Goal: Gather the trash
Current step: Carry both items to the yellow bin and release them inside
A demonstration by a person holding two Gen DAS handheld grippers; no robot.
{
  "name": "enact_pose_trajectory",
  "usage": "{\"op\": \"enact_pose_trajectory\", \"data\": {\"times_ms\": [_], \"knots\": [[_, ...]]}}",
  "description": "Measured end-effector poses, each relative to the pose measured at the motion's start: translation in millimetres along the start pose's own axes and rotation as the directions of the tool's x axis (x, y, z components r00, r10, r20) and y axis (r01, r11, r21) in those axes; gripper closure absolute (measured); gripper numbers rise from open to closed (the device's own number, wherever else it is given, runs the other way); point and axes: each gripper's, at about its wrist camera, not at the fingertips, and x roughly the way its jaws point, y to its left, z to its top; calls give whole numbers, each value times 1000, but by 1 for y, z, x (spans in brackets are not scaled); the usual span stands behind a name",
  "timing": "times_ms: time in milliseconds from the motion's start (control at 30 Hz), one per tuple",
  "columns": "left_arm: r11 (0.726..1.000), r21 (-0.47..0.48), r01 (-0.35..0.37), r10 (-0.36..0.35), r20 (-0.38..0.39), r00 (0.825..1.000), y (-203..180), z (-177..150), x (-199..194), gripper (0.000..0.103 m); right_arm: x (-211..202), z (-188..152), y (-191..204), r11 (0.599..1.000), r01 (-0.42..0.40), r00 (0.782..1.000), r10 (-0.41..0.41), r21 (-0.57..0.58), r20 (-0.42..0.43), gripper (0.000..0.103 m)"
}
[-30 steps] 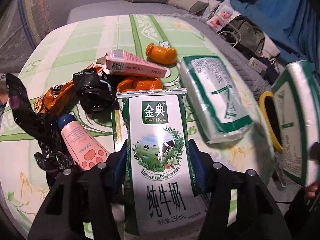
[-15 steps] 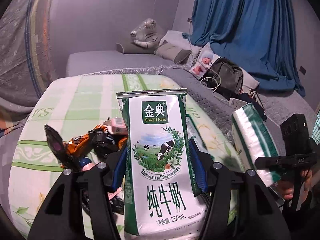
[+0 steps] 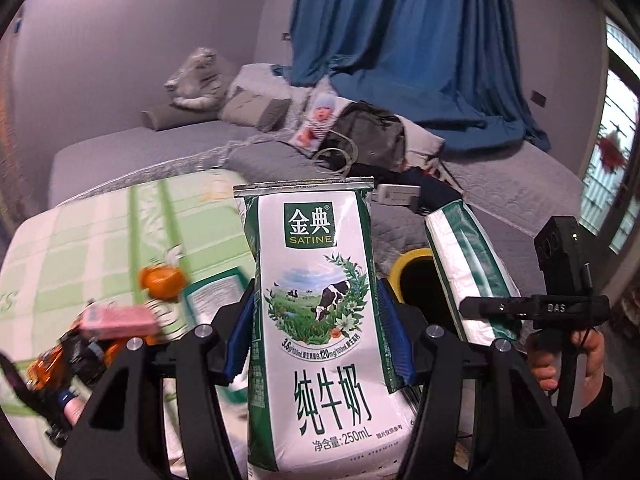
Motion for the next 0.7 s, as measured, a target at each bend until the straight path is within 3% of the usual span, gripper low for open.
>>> {"op": "enact_pose_trajectory", "data": {"times_ms": [133, 300, 467, 700], "knots": [[996, 49, 68, -68, -2, 998, -28, 16, 32, 48, -26, 12, -28, 992, 119, 990, -122, 35, 73, 20], [986, 87, 142, -139, -36, 990, -63, 25, 85, 48, -43, 24, -69, 961, 259, 956, -269, 96, 116, 20], [976, 104, 191, -182, -92, 979, -94, 28, 143, 48, -44, 23, -108, 934, 321, 935, -339, 155, 105, 20], [968, 105, 229, -211, -154, 965, -119, 23, 200, 48, -34, 25, -151, 911, 347, 928, -368, 221, 62, 20]]}}
